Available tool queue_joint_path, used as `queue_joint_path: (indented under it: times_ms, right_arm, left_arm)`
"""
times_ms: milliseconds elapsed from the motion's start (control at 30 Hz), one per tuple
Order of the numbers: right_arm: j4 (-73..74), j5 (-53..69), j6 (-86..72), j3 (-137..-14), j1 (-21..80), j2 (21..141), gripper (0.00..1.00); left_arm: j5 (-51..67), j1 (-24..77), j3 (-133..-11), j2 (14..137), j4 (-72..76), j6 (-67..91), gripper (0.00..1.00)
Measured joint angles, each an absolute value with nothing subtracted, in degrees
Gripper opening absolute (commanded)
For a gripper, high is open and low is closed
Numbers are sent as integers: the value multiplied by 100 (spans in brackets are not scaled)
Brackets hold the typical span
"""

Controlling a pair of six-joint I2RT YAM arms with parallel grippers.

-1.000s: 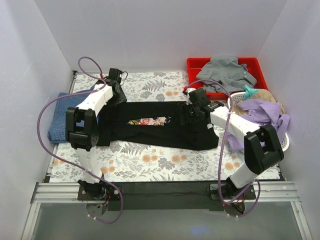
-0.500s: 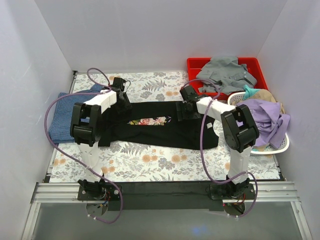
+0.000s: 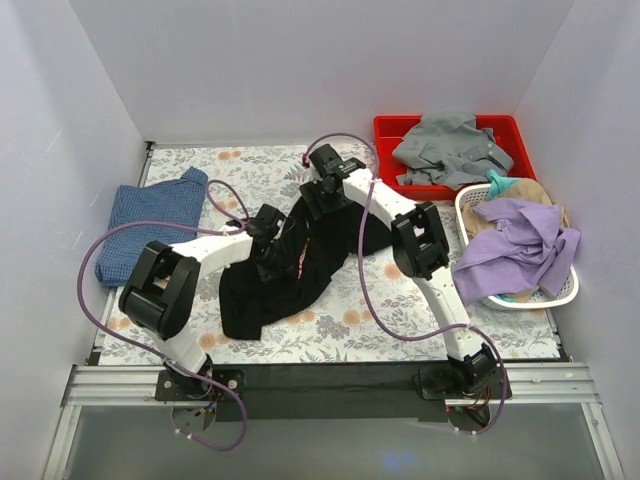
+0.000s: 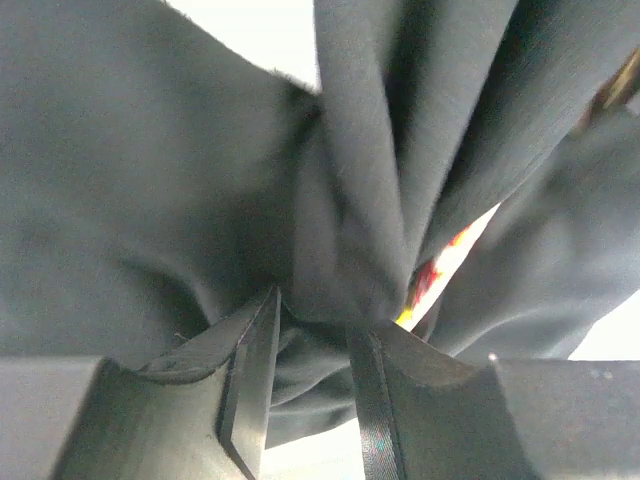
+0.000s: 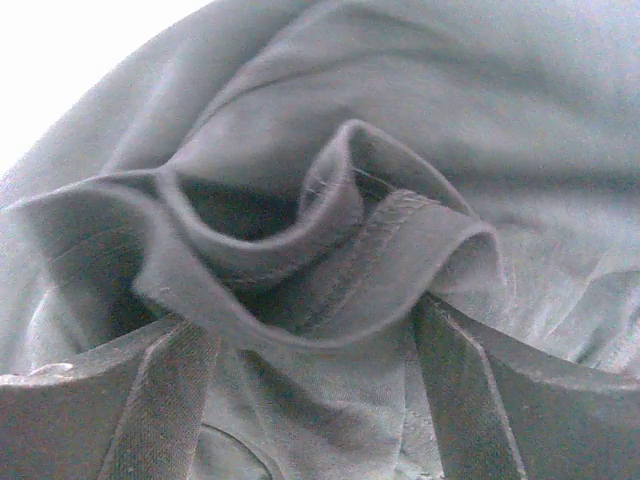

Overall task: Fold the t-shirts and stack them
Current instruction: Fold the tshirt

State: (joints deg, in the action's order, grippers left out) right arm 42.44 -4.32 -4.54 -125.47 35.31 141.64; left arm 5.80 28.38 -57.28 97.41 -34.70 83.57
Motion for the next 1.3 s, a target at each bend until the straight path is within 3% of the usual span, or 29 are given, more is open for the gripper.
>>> queue_joint_path:
  times_ms: [133,367,600,933,1100,1300]
  right_arm:
    - [4379,-115,-246,-13393,3605,14656,89]
    - [4355,1074,469,-13885,3544,14936,90]
    - [4123,969,768,-13828,3553,14862,91]
    - [3229,-550,685,-11828,3485,11968,93]
    - [2805,-1076,325,-10597,3367,10790,91]
    - [2633,-1245,-141,-8558,3271,10589,90]
  left_arm:
    - [1114,2886,-5116,9266,-3623,8672,32]
    - [1837,3481,-4554,8892,-4104,8726,31]
    - [1678,3920,-5022,8973,-4849,8608,31]
    - [-510,3334,-8659,9673,-5312,8173,34]
    - [-447,2526,-9153,10370,-4552,7526,34]
    - [364,2248,-10355,12007,-3817,6731,33]
